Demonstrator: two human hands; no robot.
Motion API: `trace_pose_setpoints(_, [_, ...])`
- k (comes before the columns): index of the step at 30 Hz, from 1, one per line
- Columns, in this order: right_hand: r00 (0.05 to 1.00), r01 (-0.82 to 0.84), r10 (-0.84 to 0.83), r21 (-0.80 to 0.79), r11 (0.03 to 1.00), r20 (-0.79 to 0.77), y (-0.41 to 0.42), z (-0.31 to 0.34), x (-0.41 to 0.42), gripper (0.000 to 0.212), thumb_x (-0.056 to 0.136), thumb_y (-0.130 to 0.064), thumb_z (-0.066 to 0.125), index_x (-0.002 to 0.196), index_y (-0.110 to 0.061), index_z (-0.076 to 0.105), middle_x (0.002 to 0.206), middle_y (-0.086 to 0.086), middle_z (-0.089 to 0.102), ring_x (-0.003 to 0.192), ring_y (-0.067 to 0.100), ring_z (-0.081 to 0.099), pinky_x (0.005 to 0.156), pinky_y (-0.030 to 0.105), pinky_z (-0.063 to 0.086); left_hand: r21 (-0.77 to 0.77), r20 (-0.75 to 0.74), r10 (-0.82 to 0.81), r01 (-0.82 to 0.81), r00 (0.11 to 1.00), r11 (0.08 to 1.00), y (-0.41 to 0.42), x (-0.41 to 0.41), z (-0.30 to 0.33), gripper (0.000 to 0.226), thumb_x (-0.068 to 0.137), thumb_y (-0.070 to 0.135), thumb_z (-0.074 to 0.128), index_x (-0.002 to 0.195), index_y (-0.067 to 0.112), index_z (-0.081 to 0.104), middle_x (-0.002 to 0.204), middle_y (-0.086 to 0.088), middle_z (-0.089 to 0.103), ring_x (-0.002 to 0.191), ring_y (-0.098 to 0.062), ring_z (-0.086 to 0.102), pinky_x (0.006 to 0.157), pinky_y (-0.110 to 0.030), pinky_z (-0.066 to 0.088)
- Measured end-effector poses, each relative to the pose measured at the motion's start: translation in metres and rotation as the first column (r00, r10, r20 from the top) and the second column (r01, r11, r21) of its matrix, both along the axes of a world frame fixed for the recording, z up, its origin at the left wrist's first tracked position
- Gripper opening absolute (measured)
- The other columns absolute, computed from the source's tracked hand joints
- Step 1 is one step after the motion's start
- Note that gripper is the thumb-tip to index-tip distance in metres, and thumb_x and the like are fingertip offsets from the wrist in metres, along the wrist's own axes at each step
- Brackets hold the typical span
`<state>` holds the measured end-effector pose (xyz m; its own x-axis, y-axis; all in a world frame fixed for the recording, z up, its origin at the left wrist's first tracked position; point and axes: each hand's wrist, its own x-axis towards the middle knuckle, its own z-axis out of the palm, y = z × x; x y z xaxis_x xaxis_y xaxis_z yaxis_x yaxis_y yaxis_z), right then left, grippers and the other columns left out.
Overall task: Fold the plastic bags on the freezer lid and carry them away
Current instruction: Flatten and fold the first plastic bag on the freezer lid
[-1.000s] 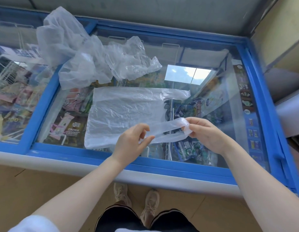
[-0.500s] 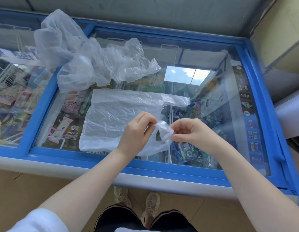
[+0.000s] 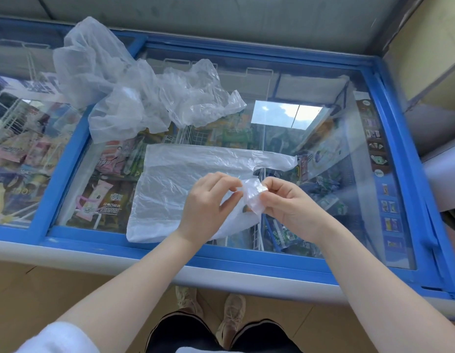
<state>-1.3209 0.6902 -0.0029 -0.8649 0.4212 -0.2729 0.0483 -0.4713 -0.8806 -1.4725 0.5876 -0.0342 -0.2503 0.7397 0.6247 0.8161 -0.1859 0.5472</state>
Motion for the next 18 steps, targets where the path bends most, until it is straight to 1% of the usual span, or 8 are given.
trace_pose_setpoints(4, [0.983,0.184,-0.183,-0.099,0.978,0.015,0.006,-0.011,0.01,0.02,0.092,0.001,0.048,0.106,-0.012,0.052,0.088,0.007,0.063,0.069,0.016,0.059,0.064,0.027,0.053,-0.279,0.056,0.004,0.012,0.998,0.96,-0.009,-0.002,-0.024,0.033,0.077,0.034,0.063,0.102,0.023,0.046,0.08,0.001,0.059,0.075,-0.011,0.053,0.071,-0.029,0.047])
trace_pose_setpoints(6, [0.923,0.364,-0.352,-0.053,0.93,0.159,0.012,-0.025,0.021,0.031,0.093,0.006,0.039,0.104,-0.017,0.056,0.097,0.007,0.062,0.07,0.014,0.059,0.062,0.025,0.052,-0.534,0.079,0.031,0.016,0.996,0.846,-0.022,-0.002,-0.046,0.052,0.072,0.036,0.073,0.113,0.021,0.045,0.091,-0.002,0.058,0.084,-0.021,0.058,0.075,-0.037,0.048])
trace_pose_setpoints(8, [0.864,0.418,-0.412,0.046,0.907,0.291,0.014,-0.042,0.035,0.026,0.099,-0.007,0.036,0.102,-0.022,0.056,0.109,0.007,0.057,0.077,0.011,0.058,0.069,0.026,0.048,-0.726,0.086,0.082,0.006,0.993,0.688,-0.036,0.003,-0.064,0.065,0.071,0.047,0.072,0.121,0.014,0.046,0.107,-0.004,0.055,0.101,-0.025,0.054,0.086,-0.037,0.042])
trace_pose_setpoints(10, [0.82,0.282,-0.376,0.266,0.922,0.432,0.014,-0.054,0.048,0.015,0.096,-0.024,0.048,0.11,-0.03,0.053,0.104,0.003,0.052,0.079,0.011,0.053,0.075,0.027,0.044,-0.752,-0.029,0.054,-0.057,0.998,0.657,-0.046,0.008,-0.076,0.072,0.072,0.062,0.057,0.121,0.01,0.049,0.117,-0.006,0.054,0.111,-0.025,0.051,0.093,-0.037,0.04])
trace_pose_setpoints(11, [0.786,0.172,-0.372,0.404,0.898,0.493,0.015,-0.059,0.054,0.026,0.091,-0.024,0.058,0.115,-0.031,0.05,0.093,0.001,0.049,0.074,0.011,0.049,0.071,0.025,0.041,-0.742,-0.095,0.014,-0.08,0.995,0.665,-0.05,0.009,-0.081,0.073,0.07,0.062,0.056,0.121,0.009,0.051,0.122,-0.008,0.054,0.114,-0.029,0.051,0.096,-0.039,0.041])
trace_pose_setpoints(13, [0.751,0.004,-0.421,0.634,0.773,0.509,0.017,-0.065,0.059,0.042,0.086,-0.013,0.064,0.122,-0.023,0.047,0.075,0.0,0.042,0.065,0.012,0.04,0.061,0.024,0.034,-0.728,-0.189,-0.031,-0.119,0.982,0.676,-0.052,0.009,-0.089,0.071,0.066,0.049,0.074,0.12,0.008,0.052,0.128,-0.015,0.053,0.117,-0.035,0.052,0.096,-0.047,0.043])
trace_pose_setpoints(15, [0.712,0.014,-0.555,0.781,0.624,0.43,0.018,-0.067,0.06,0.041,0.087,-0.001,0.056,0.126,-0.014,0.047,0.083,0.007,0.054,0.071,0.017,0.045,0.062,0.026,0.033,-0.706,-0.234,-0.027,-0.151,0.972,0.692,-0.05,0.005,-0.094,0.071,0.059,0.035,0.085,0.115,0.008,0.05,0.125,-0.02,0.056,0.113,-0.038,0.056,0.09,-0.053,0.045])
trace_pose_setpoints(18, [0.641,0.019,-0.692,0.894,0.447,0.333,0.03,-0.068,0.064,0.032,0.092,0.002,0.045,0.122,-0.004,0.053,0.111,0.013,0.058,0.099,0.027,0.053,0.074,0.02,0.031,-0.644,-0.219,0.014,-0.155,0.976,0.749,-0.049,0.001,-0.1,0.068,0.057,0.007,0.085,0.113,0.008,0.046,0.124,-0.023,0.056,0.112,-0.042,0.056,0.09,-0.057,0.042])
